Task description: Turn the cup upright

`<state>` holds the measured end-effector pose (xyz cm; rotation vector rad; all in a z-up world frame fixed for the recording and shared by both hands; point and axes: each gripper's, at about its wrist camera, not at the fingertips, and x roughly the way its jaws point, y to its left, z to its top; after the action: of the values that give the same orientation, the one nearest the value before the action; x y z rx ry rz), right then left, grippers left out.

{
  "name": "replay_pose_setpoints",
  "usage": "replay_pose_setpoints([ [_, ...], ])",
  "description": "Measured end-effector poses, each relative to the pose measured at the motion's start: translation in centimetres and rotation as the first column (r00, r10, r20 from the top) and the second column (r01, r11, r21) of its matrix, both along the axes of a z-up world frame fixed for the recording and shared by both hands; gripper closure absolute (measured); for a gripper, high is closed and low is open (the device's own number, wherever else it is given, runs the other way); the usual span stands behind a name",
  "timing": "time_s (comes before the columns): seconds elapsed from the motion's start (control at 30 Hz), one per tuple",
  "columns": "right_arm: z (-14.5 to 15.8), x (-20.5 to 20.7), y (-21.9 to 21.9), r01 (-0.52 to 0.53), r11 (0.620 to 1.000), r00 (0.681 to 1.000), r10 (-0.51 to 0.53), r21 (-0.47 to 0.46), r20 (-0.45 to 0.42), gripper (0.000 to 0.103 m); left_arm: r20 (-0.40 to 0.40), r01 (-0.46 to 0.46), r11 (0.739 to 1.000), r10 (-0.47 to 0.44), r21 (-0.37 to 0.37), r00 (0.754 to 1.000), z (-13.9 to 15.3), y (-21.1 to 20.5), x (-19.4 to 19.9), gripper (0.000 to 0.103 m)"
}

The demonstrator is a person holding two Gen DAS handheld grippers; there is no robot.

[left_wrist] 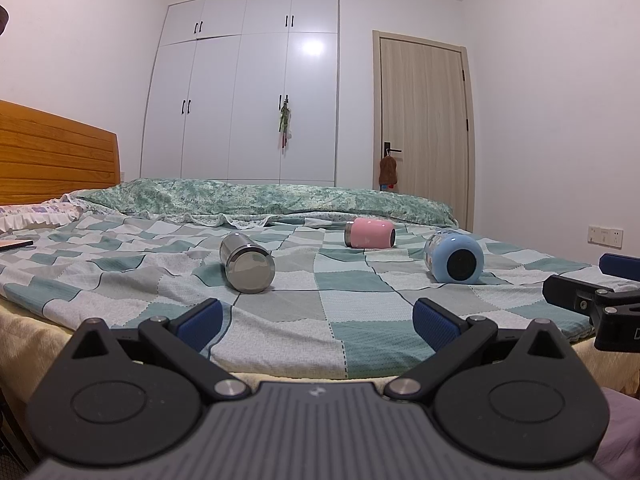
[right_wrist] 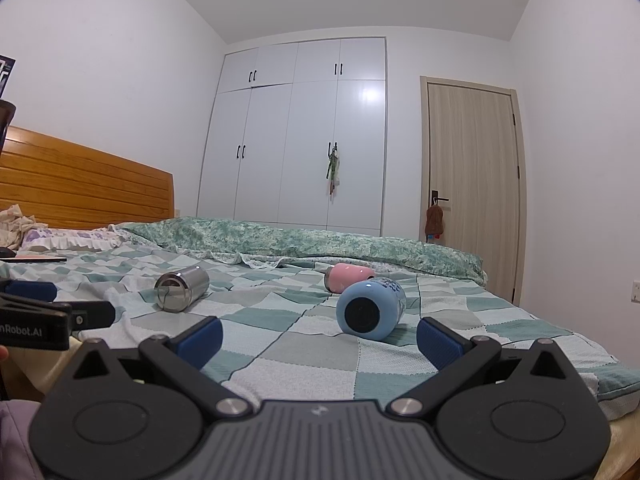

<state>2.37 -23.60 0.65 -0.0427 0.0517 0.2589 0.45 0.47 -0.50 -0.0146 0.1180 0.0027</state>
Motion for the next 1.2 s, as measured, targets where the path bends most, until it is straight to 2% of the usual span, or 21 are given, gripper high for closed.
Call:
replay_pose_setpoints([
  [0.87,-0.2,0.3,0.1,-0.001,1.0,1.0,0.001,-0.004,-0.006,0.0,-0.016,0.009,1.0,-0.009,0.0,1.0,0.2,-0.1,0.2,0.0],
  [0.93,0.1,0.6,0.0,-0.004,1.0,1.0,0.004,-0.002,-0.024,0.0,-0.027,0.046,0.999,-0.045,0.013,0.999,1.0,-0.3,0.7,0.0],
  [1.03,1.1,1.5,-0.4,-0.003,1.0,0.999,0.003,-0.002,-0.034,0.0,0.009,0.078,0.995,-0.078,0.065,0.997,3.2,-0.8,1.7,0.0],
  [1.2,4.3,4.9,-1.8,0.014,1.0,0.999,-0.013,0.011,-0.044,0.0,0.004,0.156,0.98,-0.158,0.126,0.987,7.8,-1.9,6.3,0.0],
])
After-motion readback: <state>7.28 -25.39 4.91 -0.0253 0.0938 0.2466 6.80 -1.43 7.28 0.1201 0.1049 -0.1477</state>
